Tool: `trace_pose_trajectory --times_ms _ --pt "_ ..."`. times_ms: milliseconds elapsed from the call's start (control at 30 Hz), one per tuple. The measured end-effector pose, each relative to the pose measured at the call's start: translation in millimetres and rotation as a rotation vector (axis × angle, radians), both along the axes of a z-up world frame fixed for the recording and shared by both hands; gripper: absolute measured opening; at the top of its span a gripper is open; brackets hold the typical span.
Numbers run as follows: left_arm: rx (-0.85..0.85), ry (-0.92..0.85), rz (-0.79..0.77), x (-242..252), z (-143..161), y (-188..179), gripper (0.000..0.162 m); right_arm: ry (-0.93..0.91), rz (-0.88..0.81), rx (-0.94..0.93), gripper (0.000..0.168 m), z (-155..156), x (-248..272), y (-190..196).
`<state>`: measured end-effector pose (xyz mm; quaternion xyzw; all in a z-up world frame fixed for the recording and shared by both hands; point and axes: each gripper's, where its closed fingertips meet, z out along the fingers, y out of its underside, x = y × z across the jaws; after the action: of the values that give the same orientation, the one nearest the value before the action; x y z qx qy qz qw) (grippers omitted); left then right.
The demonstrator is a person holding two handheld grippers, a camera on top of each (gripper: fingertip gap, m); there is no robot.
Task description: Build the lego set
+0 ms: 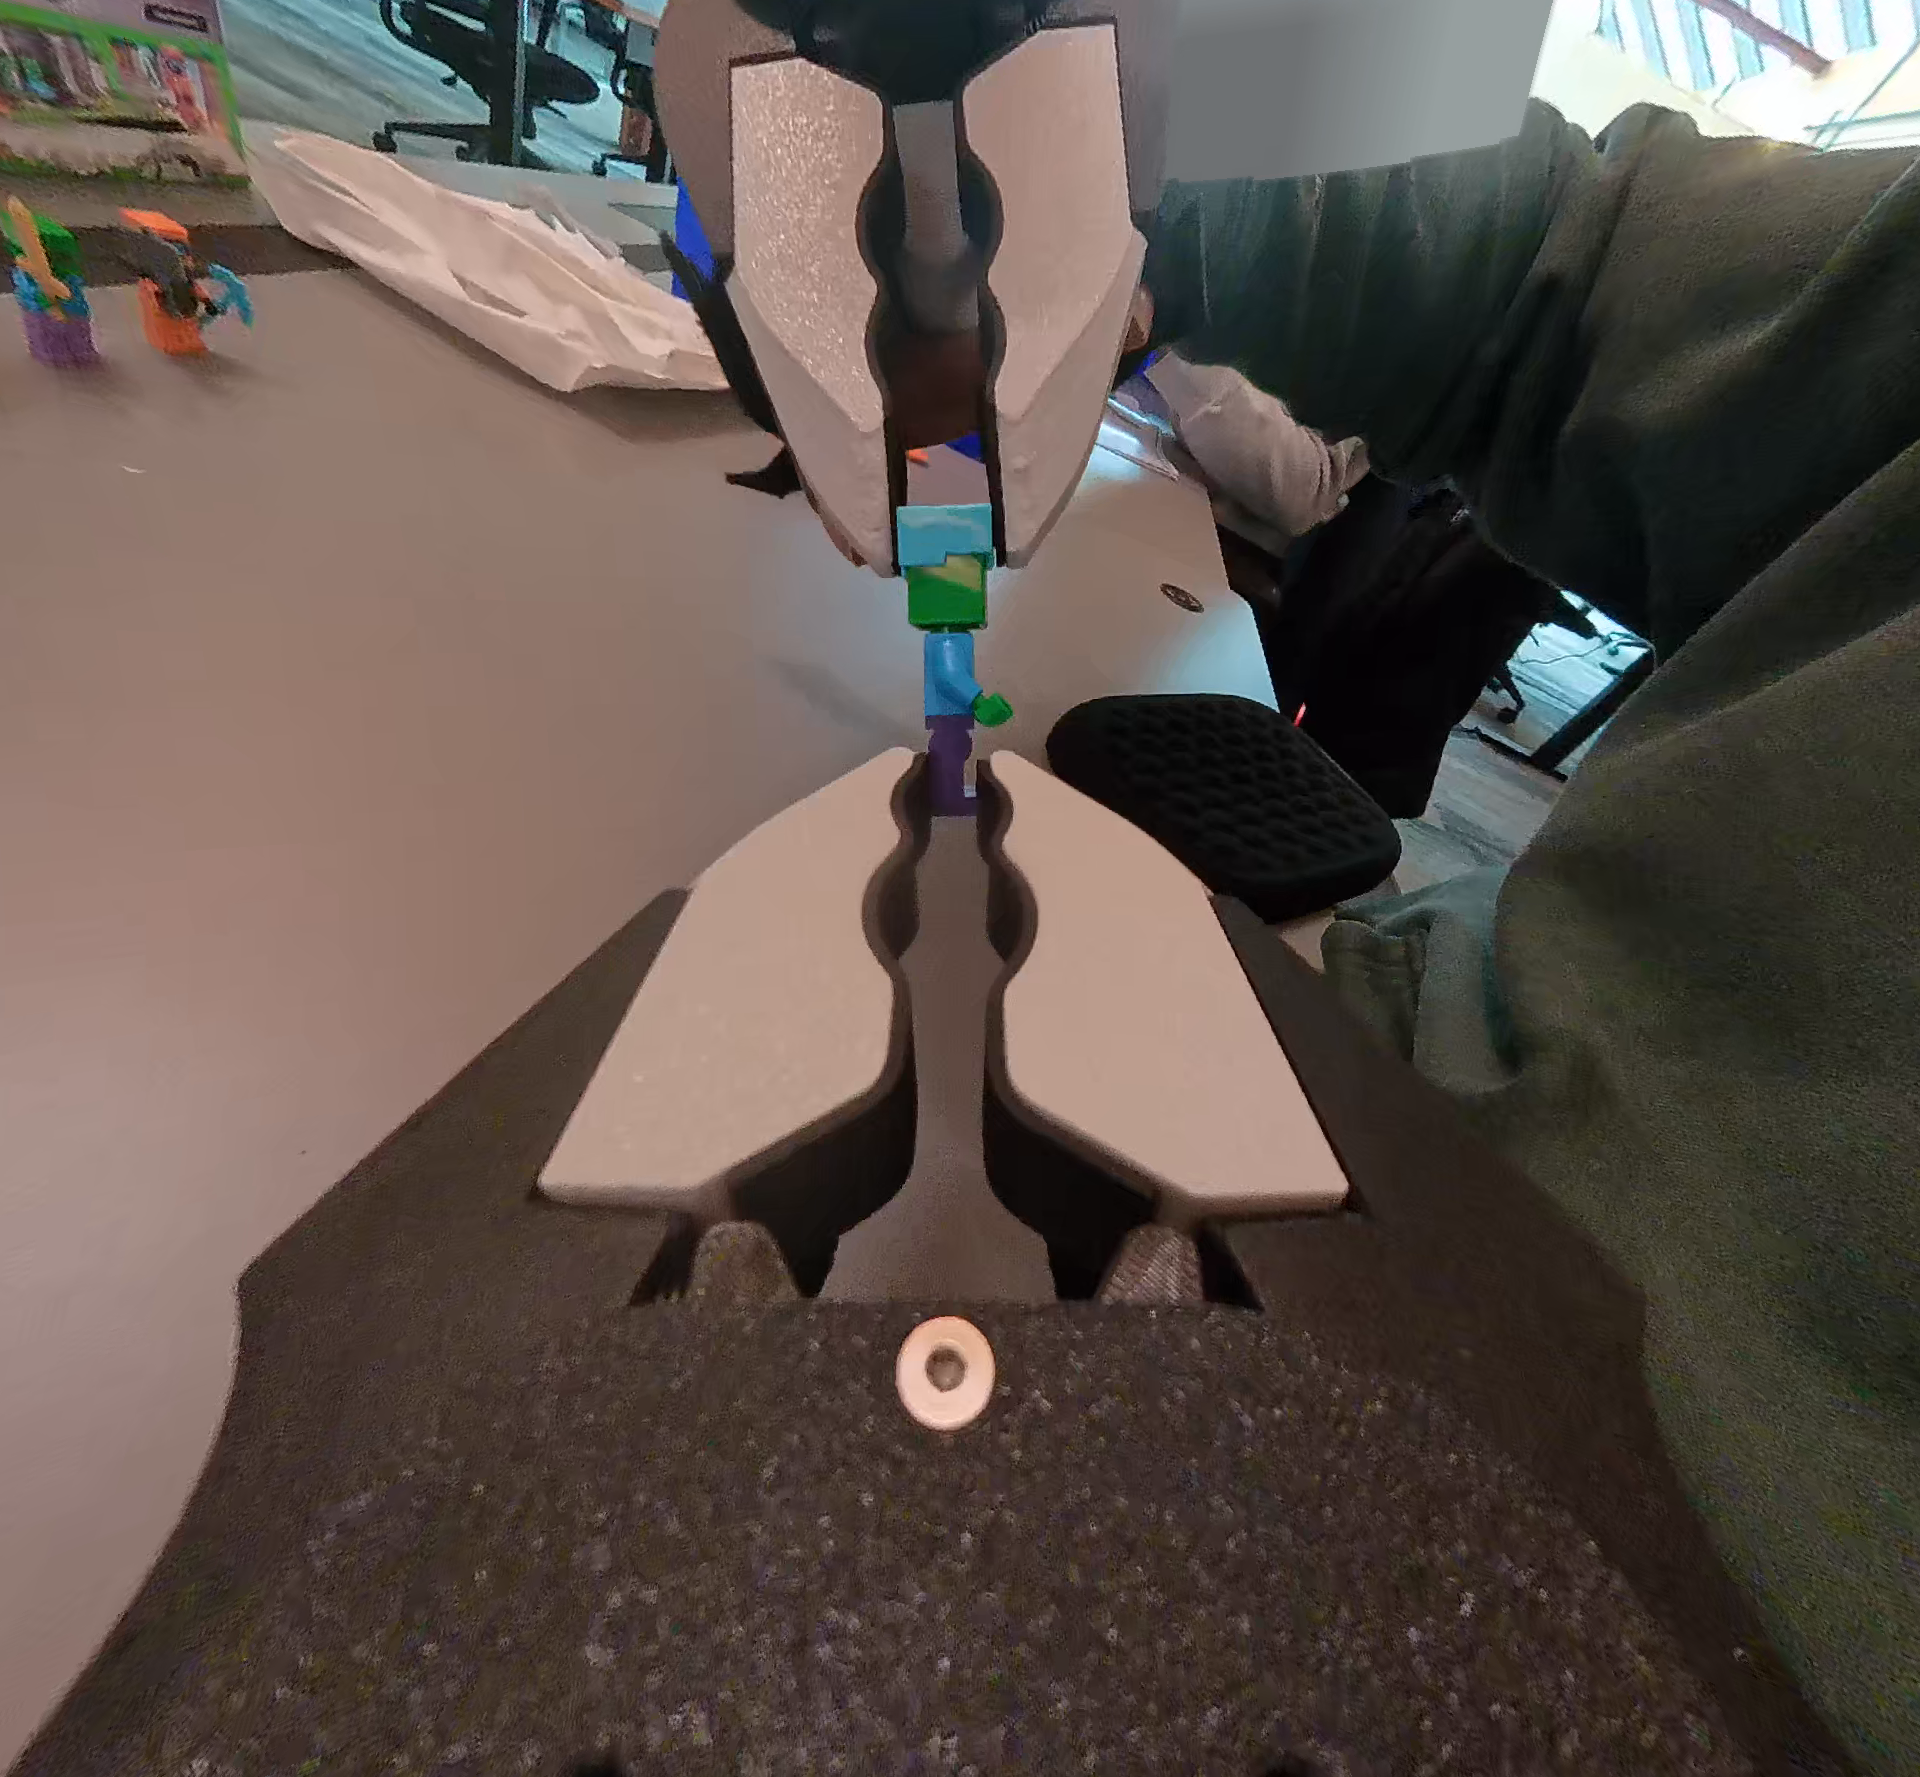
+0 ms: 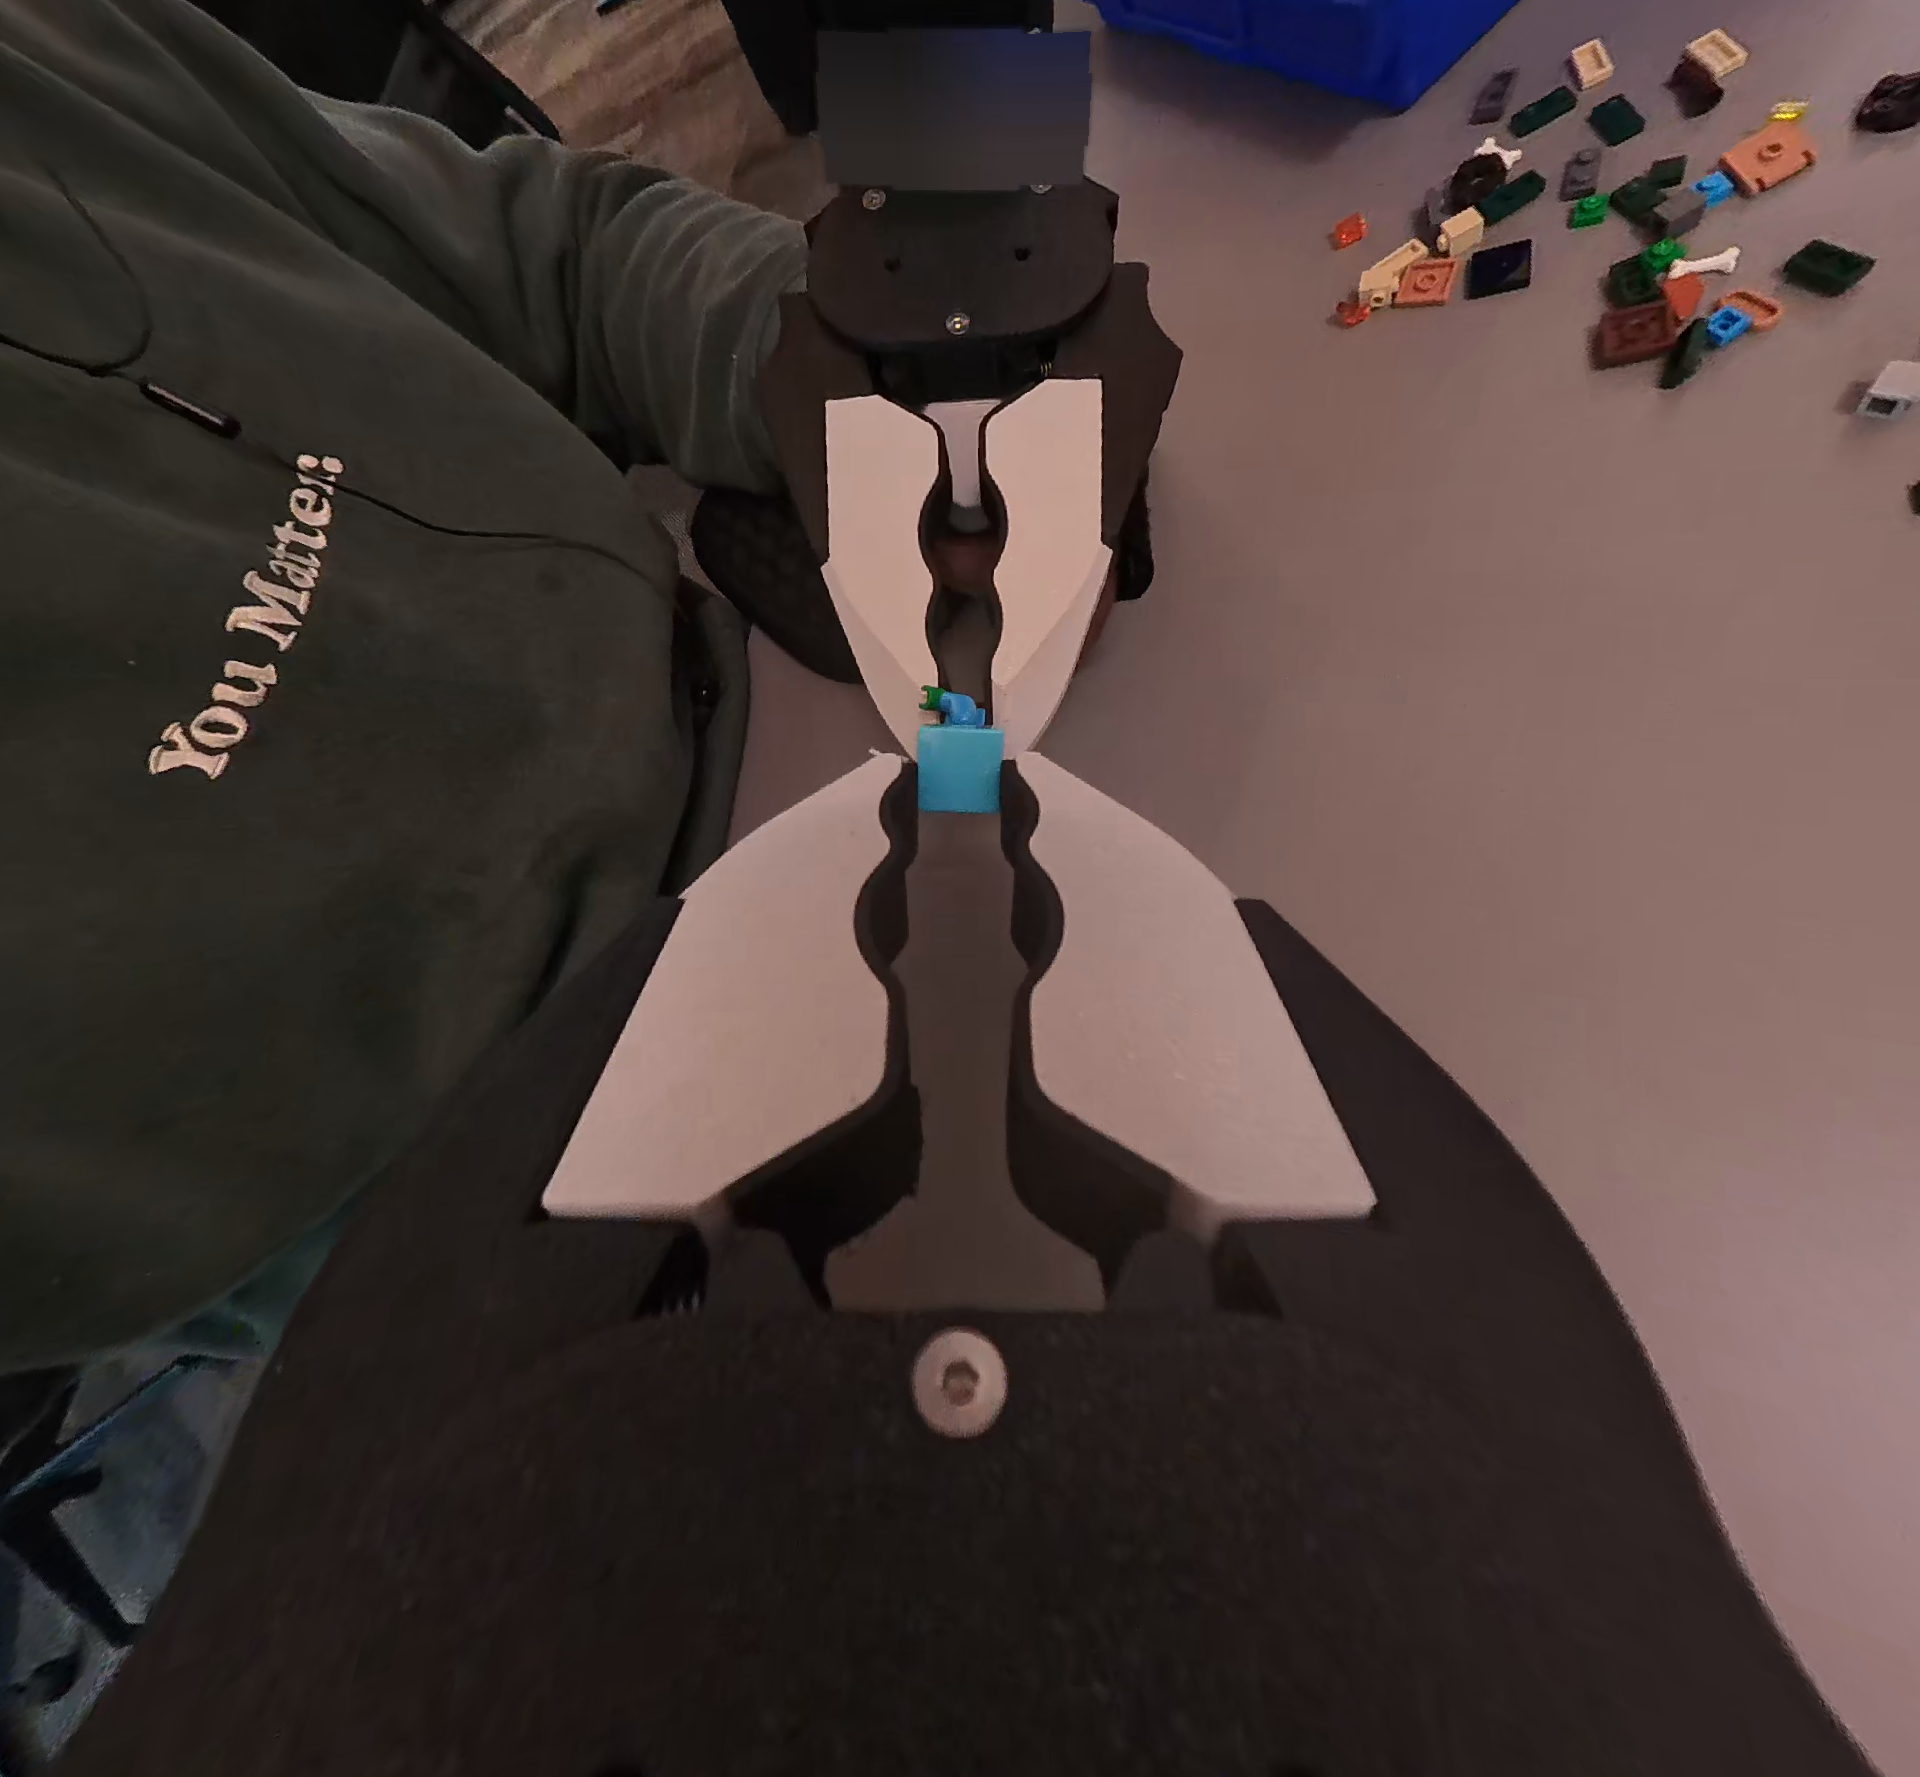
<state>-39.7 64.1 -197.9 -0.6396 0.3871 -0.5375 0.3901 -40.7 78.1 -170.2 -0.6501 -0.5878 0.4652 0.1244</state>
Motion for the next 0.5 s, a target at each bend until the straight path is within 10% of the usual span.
trace_pose_trajectory --times_ms 500 --pt "0.051 -0.012 0.003 0.6 5.3 -3.8 0.007 -0.038 0.034 0.020 0.015 1.4 -0.5 -4.1"
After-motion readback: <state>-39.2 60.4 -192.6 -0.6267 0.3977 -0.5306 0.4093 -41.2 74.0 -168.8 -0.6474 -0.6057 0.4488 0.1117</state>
